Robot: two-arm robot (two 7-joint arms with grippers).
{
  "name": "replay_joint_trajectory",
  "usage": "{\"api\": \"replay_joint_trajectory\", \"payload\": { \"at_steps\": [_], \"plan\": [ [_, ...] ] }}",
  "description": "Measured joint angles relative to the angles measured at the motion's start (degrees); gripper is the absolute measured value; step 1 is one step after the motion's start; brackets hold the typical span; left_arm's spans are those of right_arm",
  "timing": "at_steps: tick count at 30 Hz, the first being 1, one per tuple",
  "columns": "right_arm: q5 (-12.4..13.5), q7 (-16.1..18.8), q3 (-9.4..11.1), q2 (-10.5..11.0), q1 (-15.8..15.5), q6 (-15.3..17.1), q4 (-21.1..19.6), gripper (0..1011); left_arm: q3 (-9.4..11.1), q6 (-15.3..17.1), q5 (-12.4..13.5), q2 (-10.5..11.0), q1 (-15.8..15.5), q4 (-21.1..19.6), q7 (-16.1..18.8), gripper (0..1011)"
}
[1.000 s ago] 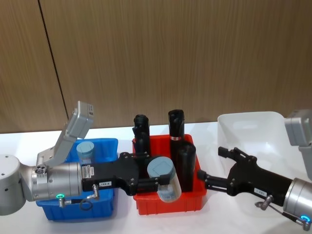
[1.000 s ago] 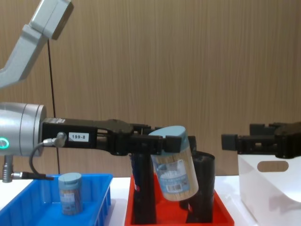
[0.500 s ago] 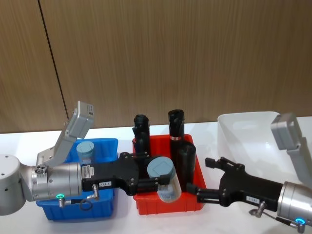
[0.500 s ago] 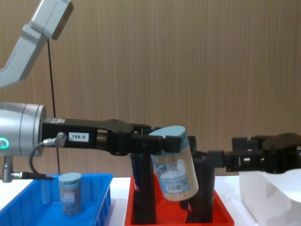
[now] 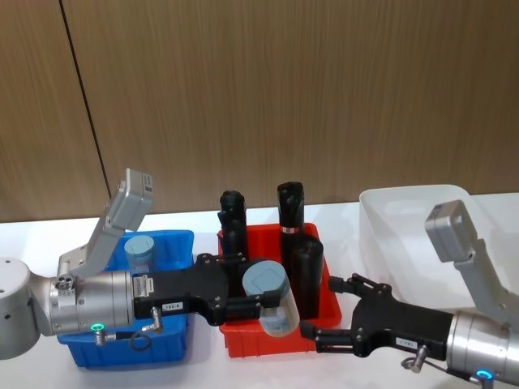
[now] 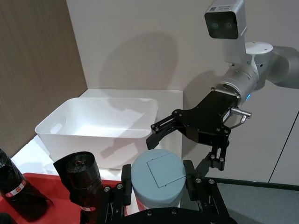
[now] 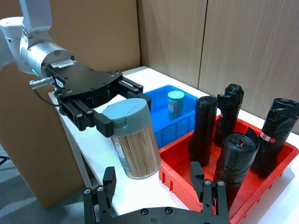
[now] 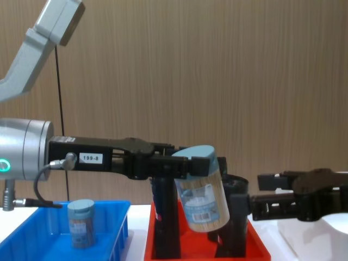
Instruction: Pick the cotton swabs from the blue box and place them into the white box.
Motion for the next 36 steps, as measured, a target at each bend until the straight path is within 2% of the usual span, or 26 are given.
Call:
{"api": "replay_joint_trajectory", "payload": {
  "at_steps": [16, 36],
  "plan": [
    [-1.8, 0.9, -1.7, -1.1, 1.2, -1.6, 1.7, 1002, 0.0, 0.0, 0.0, 0.0, 0.0, 0.0, 0.0, 665],
    [-4.1, 2.3, -4.1, -4.0, 4.7, -2.4, 5.0, 1002, 0.0, 0.0, 0.0, 0.0, 0.0, 0.0, 0.0, 665]
  ]
}}
